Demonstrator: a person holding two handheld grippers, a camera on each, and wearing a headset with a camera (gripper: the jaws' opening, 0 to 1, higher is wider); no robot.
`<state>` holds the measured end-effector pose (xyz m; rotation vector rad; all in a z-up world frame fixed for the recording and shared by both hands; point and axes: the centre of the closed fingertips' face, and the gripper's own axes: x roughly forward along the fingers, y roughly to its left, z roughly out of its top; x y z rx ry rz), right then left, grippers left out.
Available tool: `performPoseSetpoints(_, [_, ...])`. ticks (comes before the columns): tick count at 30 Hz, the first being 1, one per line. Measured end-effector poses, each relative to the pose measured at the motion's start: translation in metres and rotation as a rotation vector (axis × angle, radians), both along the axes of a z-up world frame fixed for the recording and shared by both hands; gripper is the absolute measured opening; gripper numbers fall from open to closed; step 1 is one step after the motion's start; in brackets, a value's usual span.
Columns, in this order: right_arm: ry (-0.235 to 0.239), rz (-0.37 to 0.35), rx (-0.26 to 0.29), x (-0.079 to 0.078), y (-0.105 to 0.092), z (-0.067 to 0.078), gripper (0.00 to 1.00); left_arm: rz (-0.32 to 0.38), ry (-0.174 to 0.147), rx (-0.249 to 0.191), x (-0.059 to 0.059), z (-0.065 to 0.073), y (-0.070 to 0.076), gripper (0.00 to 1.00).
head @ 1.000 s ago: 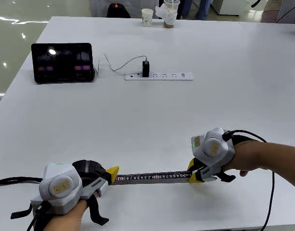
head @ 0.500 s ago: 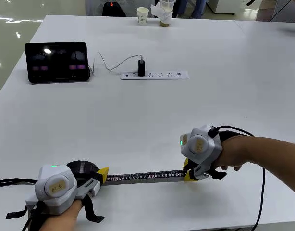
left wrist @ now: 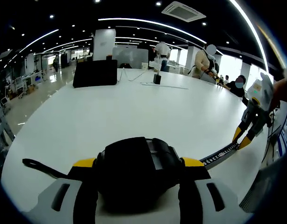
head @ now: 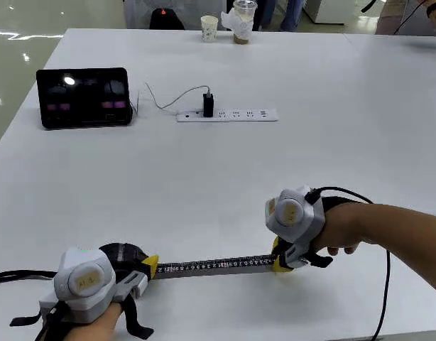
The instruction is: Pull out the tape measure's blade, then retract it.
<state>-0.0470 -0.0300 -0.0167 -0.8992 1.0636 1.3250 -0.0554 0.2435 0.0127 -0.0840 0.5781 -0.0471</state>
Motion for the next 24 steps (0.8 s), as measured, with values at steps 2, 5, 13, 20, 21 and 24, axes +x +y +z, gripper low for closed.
performPoseSetpoints(2, [0.003,-0.001,0.001,-0.0006,0.0002,0.0004,0.11,-0.007,0.001,0.002,0.0000,-0.0002,0.0003,0.65])
performPoseSetpoints(5, [0.005,-0.001,-0.002,-0.0009,0.0002,0.0001,0.10,-0.021,-0.003,0.010,0.0006,0.0000,0.0001,0.65])
performPoseSetpoints(13, [-0.009,-0.005,-0.003,-0.0021,0.0015,-0.0001,0.11,-0.049,-0.011,0.017,0.0018,-0.0001,-0.0020,0.63])
performPoseSetpoints(20, [-0.002,-0.039,0.013,-0.0011,0.0025,-0.0004,0.11,-0.048,-0.007,0.013,0.0007,0.0000,-0.0024,0.64])
performPoseSetpoints(21, [0.000,-0.038,0.011,-0.0009,0.0031,-0.0005,0.11,-0.048,-0.007,0.013,0.0006,0.0000,-0.0024,0.64])
performPoseSetpoints(24, [-0.002,-0.028,-0.007,-0.0024,0.0048,-0.0007,0.11,-0.048,-0.007,0.012,0.0009,0.0002,-0.0024,0.64])
